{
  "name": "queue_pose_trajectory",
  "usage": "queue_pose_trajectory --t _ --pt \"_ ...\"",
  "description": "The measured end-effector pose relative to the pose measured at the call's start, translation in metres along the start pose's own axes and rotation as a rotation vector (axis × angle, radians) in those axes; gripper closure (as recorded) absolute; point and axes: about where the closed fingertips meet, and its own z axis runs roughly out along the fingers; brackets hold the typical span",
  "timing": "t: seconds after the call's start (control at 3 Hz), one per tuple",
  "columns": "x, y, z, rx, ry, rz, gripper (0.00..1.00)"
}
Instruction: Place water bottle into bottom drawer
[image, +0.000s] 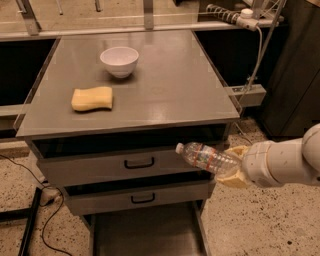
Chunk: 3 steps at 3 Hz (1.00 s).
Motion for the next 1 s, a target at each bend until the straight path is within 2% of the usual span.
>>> queue_pose_trajectory --t 0.33,0.67,1.0 --pt "0.011 0.032 0.036 -0.072 -0.028 0.027 1.00" --pt "0.020 0.060 0.068 -0.095 -0.068 0.017 1.00" --pt "0.036 0.078 0.101 -0.077 -0.071 0.004 1.00"
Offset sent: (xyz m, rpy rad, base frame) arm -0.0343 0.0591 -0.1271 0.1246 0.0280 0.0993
